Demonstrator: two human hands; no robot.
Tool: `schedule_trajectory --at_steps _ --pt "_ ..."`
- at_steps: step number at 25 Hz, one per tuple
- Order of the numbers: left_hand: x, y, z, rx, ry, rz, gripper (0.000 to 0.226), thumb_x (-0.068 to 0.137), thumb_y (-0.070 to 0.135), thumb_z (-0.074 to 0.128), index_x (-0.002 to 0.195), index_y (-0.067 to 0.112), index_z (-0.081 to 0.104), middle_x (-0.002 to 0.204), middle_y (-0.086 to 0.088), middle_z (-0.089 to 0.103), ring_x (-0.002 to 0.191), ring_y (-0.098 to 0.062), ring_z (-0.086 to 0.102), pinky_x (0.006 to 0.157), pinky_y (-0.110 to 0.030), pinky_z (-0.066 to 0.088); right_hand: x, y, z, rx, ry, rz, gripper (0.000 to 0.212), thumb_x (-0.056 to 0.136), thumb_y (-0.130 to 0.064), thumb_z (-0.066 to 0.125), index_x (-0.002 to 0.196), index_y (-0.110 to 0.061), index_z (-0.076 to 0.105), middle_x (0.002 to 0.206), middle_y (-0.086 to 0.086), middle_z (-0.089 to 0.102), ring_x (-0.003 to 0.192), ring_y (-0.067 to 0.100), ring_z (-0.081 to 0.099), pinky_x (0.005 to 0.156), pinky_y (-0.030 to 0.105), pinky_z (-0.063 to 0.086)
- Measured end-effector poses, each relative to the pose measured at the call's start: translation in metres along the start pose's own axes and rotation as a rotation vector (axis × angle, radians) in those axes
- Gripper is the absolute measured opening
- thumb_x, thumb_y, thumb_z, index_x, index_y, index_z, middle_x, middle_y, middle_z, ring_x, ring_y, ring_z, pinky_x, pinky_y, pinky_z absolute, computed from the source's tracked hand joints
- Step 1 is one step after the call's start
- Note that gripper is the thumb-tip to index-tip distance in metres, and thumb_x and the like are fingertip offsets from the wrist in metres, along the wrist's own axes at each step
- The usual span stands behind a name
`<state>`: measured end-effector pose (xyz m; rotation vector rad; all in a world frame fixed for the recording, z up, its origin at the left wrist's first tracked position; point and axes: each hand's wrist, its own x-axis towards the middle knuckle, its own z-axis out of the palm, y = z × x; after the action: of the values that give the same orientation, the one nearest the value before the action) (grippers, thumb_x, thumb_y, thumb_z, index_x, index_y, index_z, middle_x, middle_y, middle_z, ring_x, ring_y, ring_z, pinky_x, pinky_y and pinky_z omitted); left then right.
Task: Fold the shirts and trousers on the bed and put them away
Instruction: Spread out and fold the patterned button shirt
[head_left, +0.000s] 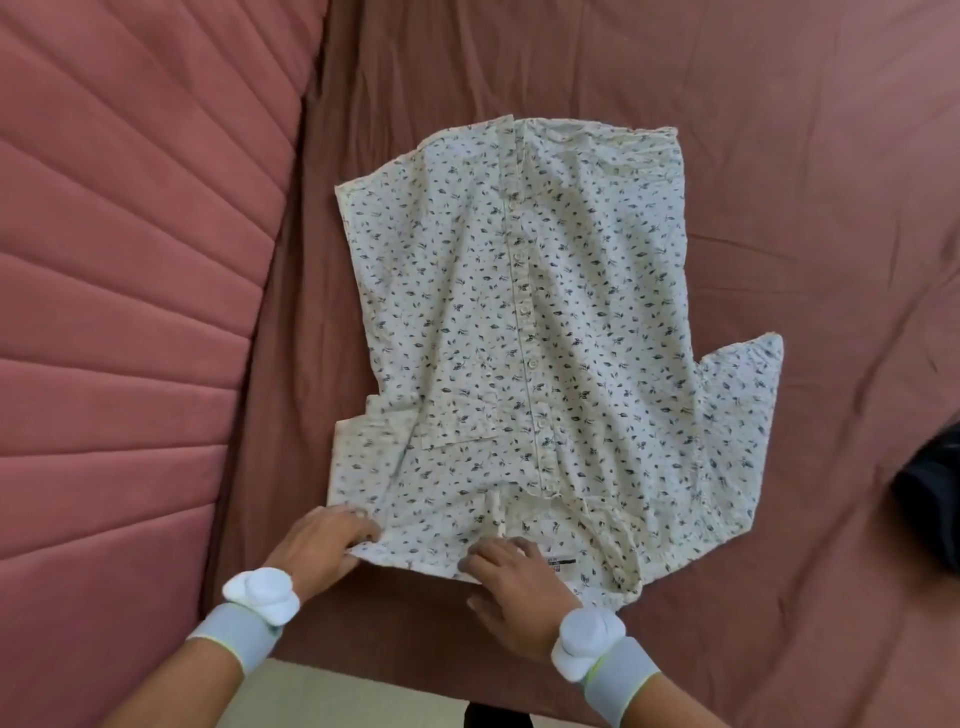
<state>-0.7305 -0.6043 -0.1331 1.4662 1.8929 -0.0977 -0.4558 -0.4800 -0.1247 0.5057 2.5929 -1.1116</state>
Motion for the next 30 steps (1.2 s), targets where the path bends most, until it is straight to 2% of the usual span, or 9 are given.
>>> schedule_trajectory --at_steps 4,9,12,14,18,20,24,27,30 --pt "-0.043 -0.033 -0.003 0.040 0.029 0.120 0.032 0.074 0.025 0.069 0.104 0.037 0.067 0.086 0.022 0.063 0.079 0.002 0.055 0.078 -0.023 0.051 -0.010 0.035 -0.010 0.009 0.220 0.094 0.040 0.073 -0.019 0.073 0.111 -0.023 0.059 0.114 -0.003 0.061 0.106 0.018 0.061 0.086 0.044 0.055" --pt "0.008 0.015 -0.017 -0.005 0.240 0.052 0.060 0.086 0.049 0.054 0.143 0.031 0.045 0.140 0.010 0.049 0.134 -0.016 0.040 0.106 -0.041 0.039 -0.022 0.102 -0.056 0.085 0.492 0.634 0.052 0.085 -0.011 0.066 0.134 -0.012 0.050 0.141 0.011 0.045 0.129 0.030 0.044 0.104 0.048 0.042" --pt "0.065 0.048 -0.011 -0.058 0.171 -0.270 0.094 0.082 0.055 0.067 0.155 0.036 0.012 0.164 -0.002 0.009 0.151 -0.026 0.001 0.115 -0.055 0.017 -0.034 0.140 -0.082 0.091 0.529 0.875 0.062 0.082 -0.011 0.067 0.139 -0.012 0.042 0.150 0.013 0.032 0.136 0.033 0.032 0.102 0.055 0.041" --pt "0.085 0.045 -0.014 -0.290 0.273 -0.573 0.104 0.077 0.050 0.077 0.155 0.027 0.012 0.158 -0.014 0.025 0.144 -0.036 0.020 0.110 -0.055 0.028 -0.044 0.160 -0.094 0.122 0.599 1.038 0.070 0.080 -0.014 0.069 0.142 -0.013 0.037 0.153 0.012 0.026 0.139 0.032 0.026 0.102 0.056 0.037" --pt "0.079 0.007 -0.034 -0.521 0.446 -0.698 0.024 0.092 0.020 0.063 0.114 0.011 0.064 0.107 -0.020 0.069 0.098 -0.041 0.062 0.078 -0.041 0.046 -0.061 0.186 -0.106 0.382 0.788 1.296 0.088 0.076 -0.023 0.079 0.145 -0.007 0.026 0.144 0.022 0.039 0.132 0.040 0.037 0.107 0.052 0.035" --pt "0.072 -0.005 -0.037 -0.540 0.499 -0.780 0.014 0.094 0.017 0.057 0.097 0.007 0.065 0.099 -0.020 0.068 0.090 -0.040 0.061 0.074 -0.039 0.044 -0.065 0.191 -0.111 0.542 0.840 1.331 0.076 0.079 -0.021 0.076 0.141 -0.008 0.034 0.130 0.023 0.053 0.119 0.042 0.051 0.099 0.047 0.043" --pt "0.069 0.012 -0.043 -0.598 0.656 -1.012 0.051 0.084 0.009 0.067 0.132 0.012 0.048 0.129 -0.021 0.057 0.116 -0.042 0.052 0.094 -0.051 0.043 -0.058 0.181 -0.116 0.547 0.952 1.106 0.014 0.083 -0.009 0.063 0.094 -0.003 0.056 0.085 0.017 0.064 0.072 0.029 0.057 0.064 0.038 0.046" --pt "0.085 0.042 -0.061 -0.165 0.761 -0.536 0.073 0.075 0.005 0.072 0.139 0.016 0.040 0.142 -0.013 0.044 0.130 -0.035 0.036 0.103 -0.052 0.034 -0.048 0.172 -0.119 0.640 0.922 1.036 0.029 0.084 -0.013 0.068 0.106 -0.007 0.051 0.090 0.003 0.061 0.078 0.020 0.056 0.068 0.030 0.043" --pt "0.134 0.109 -0.081 -0.251 0.505 -0.075 0.075 0.085 0.006 0.066 0.148 0.024 0.030 0.151 -0.004 0.035 0.130 -0.019 0.039 0.098 -0.036 0.047 -0.047 0.173 -0.120 0.703 0.985 1.041 0.026 0.084 -0.010 0.065 0.107 -0.011 0.053 0.093 0.001 0.062 0.081 0.018 0.057 0.071 0.030 0.045"
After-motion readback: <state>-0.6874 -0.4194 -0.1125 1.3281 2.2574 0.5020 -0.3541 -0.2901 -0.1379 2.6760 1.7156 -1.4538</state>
